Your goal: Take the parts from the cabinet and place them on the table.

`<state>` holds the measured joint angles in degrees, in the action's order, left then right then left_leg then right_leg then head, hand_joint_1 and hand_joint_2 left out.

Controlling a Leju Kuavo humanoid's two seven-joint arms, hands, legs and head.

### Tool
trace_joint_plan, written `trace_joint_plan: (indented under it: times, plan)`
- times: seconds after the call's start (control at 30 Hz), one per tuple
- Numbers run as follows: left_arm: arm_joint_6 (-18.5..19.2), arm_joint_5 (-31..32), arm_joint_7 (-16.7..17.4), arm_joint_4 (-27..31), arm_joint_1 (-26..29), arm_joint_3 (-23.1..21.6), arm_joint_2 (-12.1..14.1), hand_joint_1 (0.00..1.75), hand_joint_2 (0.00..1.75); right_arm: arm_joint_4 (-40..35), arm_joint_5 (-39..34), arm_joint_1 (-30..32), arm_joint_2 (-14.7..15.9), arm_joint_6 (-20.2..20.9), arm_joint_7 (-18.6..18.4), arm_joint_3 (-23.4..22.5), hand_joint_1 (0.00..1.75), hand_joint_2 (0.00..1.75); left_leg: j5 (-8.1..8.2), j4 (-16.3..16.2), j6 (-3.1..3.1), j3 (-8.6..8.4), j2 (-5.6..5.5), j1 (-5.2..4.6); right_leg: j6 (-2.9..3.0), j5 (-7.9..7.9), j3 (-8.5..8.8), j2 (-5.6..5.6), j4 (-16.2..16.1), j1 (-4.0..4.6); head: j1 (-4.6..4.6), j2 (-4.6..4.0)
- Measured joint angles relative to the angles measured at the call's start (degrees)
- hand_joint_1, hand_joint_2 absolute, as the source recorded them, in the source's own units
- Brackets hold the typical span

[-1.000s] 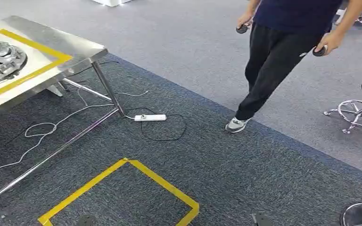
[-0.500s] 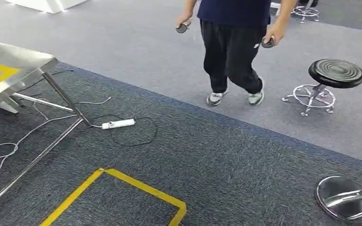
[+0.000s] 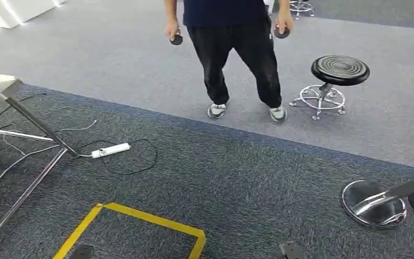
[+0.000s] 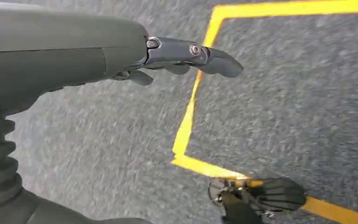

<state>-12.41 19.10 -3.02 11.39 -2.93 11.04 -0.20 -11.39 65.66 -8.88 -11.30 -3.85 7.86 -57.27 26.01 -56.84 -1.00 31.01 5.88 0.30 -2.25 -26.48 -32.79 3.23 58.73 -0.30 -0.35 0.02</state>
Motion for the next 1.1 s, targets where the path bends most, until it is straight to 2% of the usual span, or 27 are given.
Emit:
trace_joint_plan:
  times: [0.07, 0.1, 0.13, 0.17, 0.2, 0.23, 0.27, 0.3, 0.37, 0.4, 0.43, 0.47, 0.57, 0.6, 0.63, 0.67, 0.73, 0.77, 0.8, 0.83, 0.87, 0.9, 0.93, 0.97, 1.0, 1.07, 1.1]
  plan:
    - [-0.9, -1.1, -0.7, 0.0, -0.1, 0.3, 0.3, 0.00, 1.75, 0.0, 1.2, 0.4, 0.0, 0.6, -3.6, 0.1, 0.00, 0.00, 0.20, 0.3, -0.90, -0.45, 0.92, 0.35, 0.91, 0.20, 0.12, -1.28, -0.3, 0.07, 0.15, 0.00]
    - [-1.7, -2.1, -0.9, 0.0, 0.0, 0.8, 0.3, 0.00, 1.75, 0.0, 2.0, 1.0, -0.1, 0.8, -5.2, 0.4, 0.00, 0.00, 1.06, -0.4, -1.30, -0.30, -1.37, 0.57, 1.29, 0.45, 0.49, -1.84, -0.5, -0.18, -0.07, 0.00]
    - [-2.3, -3.3, -1.0, 0.0, 0.2, 1.5, 0.3, 0.00, 1.75, 0.0, 2.9, 1.6, -0.2, 0.9, -6.7, 0.8, 0.00, 0.00, 3.00, -2.7, -1.37, 0.67, -3.50, 0.70, 1.71, 0.74, 0.43, -2.18, -0.5, -0.21, -0.13, 0.00]
    - [-2.7, -4.1, -1.0, 0.0, 0.6, 2.3, 0.3, 0.00, 1.75, 0.0, 3.5, 2.3, -0.3, 1.1, -7.0, 1.1, 0.00, 0.00, 5.46, -6.8, -1.43, 2.51, -4.66, 0.70, 1.90, 0.83, 0.27, -2.79, -0.5, -0.20, -0.17, 0.00]
    - [-3.1, -4.7, -1.0, 0.0, 1.1, 3.2, 0.5, 0.00, 1.75, 0.0, 3.8, 2.9, -0.4, 1.1, -7.4, 1.4, 0.00, 0.00, 7.86, -12.2, -1.51, 5.07, -5.20, 0.64, 2.03, 0.91, 0.09, -3.71, -0.5, -0.15, -0.22, 0.00]
    - [-3.2, -4.8, -1.0, 0.0, 1.5, 3.6, 0.5, 0.00, 1.75, 0.1, 3.9, 3.3, -0.5, 1.1, -7.4, 1.6, 0.00, 0.00, 9.13, -16.1, -1.52, 7.04, -5.45, 0.60, 2.05, 0.93, -0.04, -4.50, -0.5, -0.11, -0.22, 0.00]
    - [-3.4, -4.9, -1.0, 0.0, 1.8, 4.1, 0.6, 0.00, 1.75, 0.1, 4.1, 3.7, -0.5, 1.2, -7.6, 1.8, 0.00, 0.00, 9.03, -18.1, -1.51, 8.32, -5.61, 0.60, 2.07, 0.94, -0.07, -5.45, -0.5, -0.10, -0.26, 0.00]
    - [-3.4, -4.9, -1.0, 0.0, 1.8, 4.5, 0.6, 0.00, 1.75, 0.1, 4.1, 4.0, -0.5, 1.2, -7.7, 2.0, 0.00, 0.00, 7.41, -16.9, -1.42, 8.00, -5.66, 0.62, 2.06, 0.95, -0.02, -6.27, -0.5, -0.12, -0.22, 0.00]
    - [-3.4, -4.9, -1.0, 0.0, 1.7, 4.9, 0.6, 0.00, 1.75, 0.2, 4.2, 4.1, -0.5, 1.3, -7.8, 2.3, 0.00, 0.00, 2.13, -9.0, -1.24, 4.71, -5.96, 0.75, 1.87, 1.03, 0.06, -7.88, -0.5, -0.21, -0.22, 0.00]
    - [-3.4, -5.0, -1.0, 0.0, 1.7, 5.2, 0.6, 0.00, 1.75, 0.2, 4.1, 4.0, -0.6, 1.3, -7.9, 2.3, 0.00, 0.00, -0.23, -3.9, -1.23, 2.31, -7.29, 0.91, 1.71, 1.09, 0.08, -8.63, -0.5, -0.30, -0.24, 0.00]
    - [-3.5, -5.6, -0.4, 0.0, 1.7, 5.6, 0.6, 0.00, 1.75, 0.2, 4.1, 4.0, -0.6, 1.4, -8.2, 2.4, 0.00, 0.00, -0.20, -0.6, -1.19, 0.89, -11.07, 1.35, 1.32, 1.08, -0.10, -9.31, -0.3, -0.16, -0.30, 0.00]
    - [-3.9, -6.3, 0.9, 0.0, 1.7, 6.3, 0.5, 0.00, 1.75, 0.2, 4.0, 3.9, -0.6, 1.2, -8.4, 2.4, 0.00, 0.00, -0.10, 0.1, -0.94, 0.86, -11.10, 1.42, 0.97, 1.00, -0.44, -10.01, 0.0, 0.02, -0.26, 0.00]
    - [-6.9, -6.3, 9.9, 0.0, 1.7, 7.7, 0.2, 0.00, 1.75, 0.2, 3.9, 4.3, -0.6, 0.0, -7.8, 2.4, 0.00, 0.00, -0.24, 0.0, 0.29, 0.60, -9.40, 0.78, -0.38, 1.66, -1.13, -11.61, -1.1, -0.62, -0.28, 0.00]
    - [-6.9, -5.6, 12.1, 0.0, 2.0, 8.0, 0.0, 0.00, 1.75, 0.2, 4.0, 4.2, -0.4, -0.2, -6.8, 2.4, 0.00, 0.00, -0.59, 0.5, 0.86, 0.55, -8.49, 1.09, -0.56, 1.55, -1.21, -11.30, -0.9, -0.64, -0.24, 0.00]
    - [-6.5, -4.9, 12.8, 0.0, 2.2, 8.1, -0.1, 0.00, 1.75, 0.2, 3.7, 4.1, -0.4, -0.6, -5.7, 2.4, 0.00, 0.00, -0.58, 0.5, 1.24, 0.58, -7.89, 0.99, -0.57, 0.28, -1.91, -7.44, 0.7, -0.33, -0.20, 0.00]
    - [-6.1, -3.8, 14.1, 0.0, 2.4, 8.2, -0.1, 0.00, 1.75, 0.2, 2.3, 3.4, -0.3, -0.9, -3.3, 2.3, 0.00, 0.00, -0.56, 0.5, 1.63, 0.60, -7.22, 0.86, -0.79, -2.38, -3.77, -4.98, 4.6, -0.26, 0.26, 0.00]
    - [-6.5, -1.2, 17.4, 0.0, 2.8, 8.1, 0.0, 0.00, 1.75, 0.2, -0.8, 0.8, -0.2, -0.5, 1.8, 2.1, 0.00, 0.00, -0.53, 0.4, 1.77, 0.64, -5.18, 0.51, -1.04, -6.95, -8.38, -3.76, 14.3, -0.29, 0.26, 0.00]
    - [-7.0, -0.2, 17.9, 0.0, 2.9, 8.0, 0.0, 0.00, 1.75, 0.2, -1.4, -0.6, -0.2, 0.0, 3.2, 2.1, 0.00, 0.00, -0.51, 0.4, 1.80, 0.65, -4.17, 0.39, -1.11, -7.82, -9.73, -3.67, 17.3, -0.29, 0.26, 0.00]
    - [-7.4, 0.6, 17.5, 0.0, 2.9, 8.0, 0.0, 0.00, 1.75, 0.1, -1.7, -1.7, -0.2, 0.3, 3.7, 2.1, 0.00, 0.00, -0.51, 0.4, 1.81, 0.63, -3.34, 0.30, -1.13, -7.29, -9.65, -3.61, 17.6, -0.29, 0.24, 0.00]
    - [-7.0, 0.9, 15.9, 0.0, 2.6, 7.9, -0.1, 0.00, 1.75, 0.1, -1.7, -2.6, -0.2, 0.5, 3.5, 2.1, 0.00, 0.00, -0.50, 0.4, 1.82, 0.60, -2.63, 0.27, -1.07, -5.50, -7.94, -3.52, 15.0, -0.29, 0.26, 0.00]
    - [-6.1, 1.2, 13.6, 0.0, 2.4, 7.9, -0.1, 0.00, 1.75, 0.1, -1.5, -3.1, -0.2, 0.6, 2.6, 2.1, 0.00, 0.00, -0.49, 0.4, 1.80, 0.52, -2.16, 0.26, -0.93, -3.31, -5.24, -3.21, 10.5, -0.28, 0.26, 0.00]
    - [-5.0, 1.6, 10.3, 0.0, 2.1, 7.7, -0.1, 0.00, 1.75, 0.1, -1.5, -3.1, -0.2, 0.7, 0.9, 2.1, 0.00, 0.00, -0.43, 0.4, 1.70, 0.38, -1.90, 0.27, -0.76, -1.15, -1.80, -2.21, 4.8, -0.27, 0.28, 0.00]
    - [-4.3, 2.0, 7.1, 0.0, 1.9, 7.4, -0.1, 0.00, 1.75, 0.1, -1.4, -3.1, -0.5, 0.7, -1.0, 2.1, 0.00, 0.00, -0.32, 0.3, 1.45, 0.20, -1.73, 0.08, -0.65, -0.40, 0.85, 0.74, 0.5, -0.17, 0.31, 0.00]
    - [-3.9, 2.0, 3.7, 0.0, 1.7, 7.3, -0.1, 0.00, 1.75, 0.2, -1.2, -2.7, -0.7, 0.9, -3.0, 2.1, 0.00, 0.00, -0.05, -0.1, 1.00, 0.16, -1.60, -0.32, -0.26, -0.61, 0.80, 1.23, -0.3, 0.02, 0.14, 0.00]
    - [-3.7, 2.0, 1.1, 0.0, 1.5, 7.2, -0.1, 0.00, 1.75, 0.2, -0.7, -1.9, -1.0, 1.0, -4.2, 2.1, 0.00, 0.00, -0.19, 0.1, 0.69, 0.02, -1.45, -0.24, 0.17, -0.54, 0.68, 0.28, -0.3, 0.13, -0.02, 0.00]
    - [-3.1, 2.4, -2.7, 0.1, 0.6, 7.1, -0.3, 0.00, 1.75, 0.3, 0.7, 0.6, -1.1, 1.1, -6.6, 2.3, 0.00, 0.00, -0.27, 0.4, 0.19, -0.31, -0.57, -0.02, 0.68, -0.49, 0.40, -0.56, -0.2, 0.37, -0.04, 0.00]
    - [-2.9, 2.6, -3.4, 0.2, 0.1, 7.0, -0.5, 0.00, 1.75, 0.3, 1.1, 1.7, -1.1, 0.9, -8.0, 2.3, 0.00, 0.00, 0.04, 0.3, -0.24, -0.26, -0.36, 0.08, 1.18, -0.17, 1.32, -1.18, -0.5, 0.14, 0.02, 0.00]
